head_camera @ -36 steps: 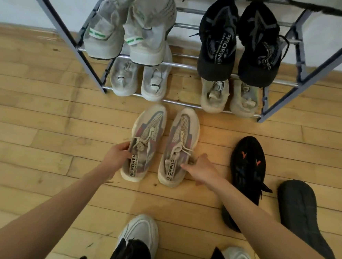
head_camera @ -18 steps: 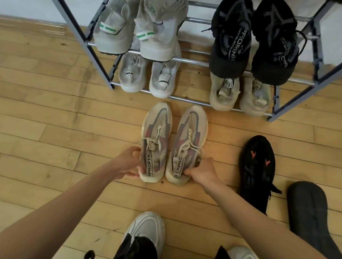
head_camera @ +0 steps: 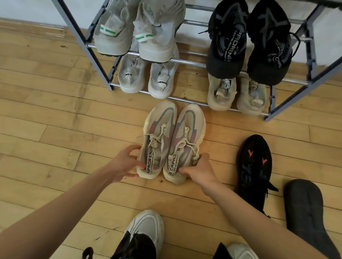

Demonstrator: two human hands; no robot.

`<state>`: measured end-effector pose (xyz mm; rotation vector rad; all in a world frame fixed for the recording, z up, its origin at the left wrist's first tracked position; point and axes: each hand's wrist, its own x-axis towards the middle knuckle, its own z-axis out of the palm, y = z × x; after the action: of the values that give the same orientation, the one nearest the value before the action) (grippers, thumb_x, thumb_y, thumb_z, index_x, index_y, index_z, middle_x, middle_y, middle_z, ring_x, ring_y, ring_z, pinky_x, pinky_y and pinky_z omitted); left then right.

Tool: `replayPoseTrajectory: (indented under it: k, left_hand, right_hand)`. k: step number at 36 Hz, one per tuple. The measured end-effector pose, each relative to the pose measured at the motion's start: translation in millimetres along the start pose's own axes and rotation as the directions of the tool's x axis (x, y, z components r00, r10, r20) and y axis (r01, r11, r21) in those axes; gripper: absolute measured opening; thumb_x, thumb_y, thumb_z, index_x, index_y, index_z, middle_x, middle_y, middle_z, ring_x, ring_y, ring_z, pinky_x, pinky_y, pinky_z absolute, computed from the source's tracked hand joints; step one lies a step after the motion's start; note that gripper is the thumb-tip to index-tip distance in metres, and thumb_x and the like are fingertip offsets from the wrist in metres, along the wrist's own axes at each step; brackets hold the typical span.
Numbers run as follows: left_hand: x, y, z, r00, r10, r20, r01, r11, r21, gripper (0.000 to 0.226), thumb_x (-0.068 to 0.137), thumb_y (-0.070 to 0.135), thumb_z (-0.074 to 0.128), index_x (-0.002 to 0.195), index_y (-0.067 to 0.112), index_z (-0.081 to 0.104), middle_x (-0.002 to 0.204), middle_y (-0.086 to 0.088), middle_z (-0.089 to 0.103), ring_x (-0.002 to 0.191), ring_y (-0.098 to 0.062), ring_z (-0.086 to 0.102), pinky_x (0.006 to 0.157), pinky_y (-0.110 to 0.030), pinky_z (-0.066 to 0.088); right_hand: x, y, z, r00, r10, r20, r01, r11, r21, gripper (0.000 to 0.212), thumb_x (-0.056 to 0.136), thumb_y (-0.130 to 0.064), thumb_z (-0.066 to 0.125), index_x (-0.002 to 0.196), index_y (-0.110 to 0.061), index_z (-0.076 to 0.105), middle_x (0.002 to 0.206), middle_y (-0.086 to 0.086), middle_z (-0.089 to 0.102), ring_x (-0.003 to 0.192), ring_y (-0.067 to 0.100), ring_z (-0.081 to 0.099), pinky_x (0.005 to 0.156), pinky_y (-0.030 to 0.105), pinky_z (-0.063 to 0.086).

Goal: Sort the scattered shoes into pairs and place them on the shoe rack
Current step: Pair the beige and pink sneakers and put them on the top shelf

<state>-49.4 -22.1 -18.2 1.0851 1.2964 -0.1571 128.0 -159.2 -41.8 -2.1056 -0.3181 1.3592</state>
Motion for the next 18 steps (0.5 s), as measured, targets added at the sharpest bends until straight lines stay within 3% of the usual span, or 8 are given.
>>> replayPoseTrajectory:
  k: [4,7,10,13,16,18]
  left_hand:
    - [-3.4,0.9,0.2,1.0,0.015,-0.008,-0.015,1.0,-0.022,0.066,0.076,-0.014,0.063,0.129,0.019,0.043,0.108,-0.013,0.064,0.09,-0.026,0.063,0.069,-0.04,0.055]
    - [-7.2,-0.5,5.5,0.998,0.035,-0.051,-0.037,0.998,-0.045,0.066,0.075,-0.019,0.059,0.128,0.017,0.045,0.1,-0.008,0.064,0.09,-0.026,0.063,0.073,-0.043,0.055]
    - [-15.4,-0.2,10.9,0.996,0.076,-0.049,-0.078,0.996,-0.051,0.065,0.073,-0.022,0.055,0.123,0.018,0.046,0.098,-0.007,0.064,0.09,-0.026,0.063,0.08,-0.046,0.054]
    - [-28.7,5.3,15.2,0.99,0.141,-0.029,-0.143,0.988,-0.058,0.064,0.073,-0.023,0.053,0.121,0.019,0.045,0.1,-0.008,0.063,0.088,-0.024,0.063,0.076,-0.043,0.055]
    - [-45.1,17.1,16.2,0.975,0.224,-0.012,-0.224,0.974,-0.042,0.069,0.07,-0.024,0.054,0.122,0.02,0.045,0.109,-0.014,0.061,0.092,-0.026,0.061,0.069,-0.039,0.055]
    - [-58.4,27.8,17.4,0.957,0.291,-0.005,-0.291,0.956,-0.026,0.07,0.062,-0.018,0.061,0.118,0.024,0.048,0.11,-0.015,0.061,0.094,-0.029,0.061,0.068,-0.038,0.056]
  right_hand:
    - [0.1,-3.2,-3.6,0.999,-0.017,0.046,0.017,1.0,0.001,0.065,0.068,-0.012,0.078,0.121,-0.019,0.042,0.11,0.004,0.062,0.103,0.025,0.061,0.082,0.046,0.057]
    - [-5.8,-2.0,-5.1,0.997,-0.045,0.058,0.043,0.999,0.03,0.059,0.07,-0.005,0.073,0.119,-0.022,0.045,0.11,0.004,0.063,0.102,0.026,0.062,0.077,0.046,0.059]
    - [-19.5,4.6,-10.0,0.994,-0.109,0.008,0.108,0.993,0.054,0.069,0.068,-0.005,0.072,0.125,-0.027,0.041,0.112,0.001,0.062,0.106,0.025,0.061,0.085,0.048,0.056]
    - [-40.4,7.1,-23.7,0.976,-0.208,-0.061,0.21,0.977,0.031,0.07,0.071,-0.008,0.075,0.129,-0.027,0.041,0.113,-0.002,0.062,0.106,0.02,0.06,0.092,0.044,0.053]
    - [-62.9,2.4,-43.6,0.946,-0.301,-0.121,0.303,0.953,-0.008,0.056,0.075,-0.011,0.074,0.115,-0.036,0.044,0.11,-0.004,0.065,0.102,0.017,0.063,0.091,0.038,0.052]
    - [-79.5,-4.6,-58.4,0.924,-0.35,-0.152,0.349,0.936,-0.032,0.052,0.078,-0.01,0.072,0.112,-0.038,0.044,0.11,-0.005,0.065,0.103,0.015,0.063,0.089,0.028,0.051]
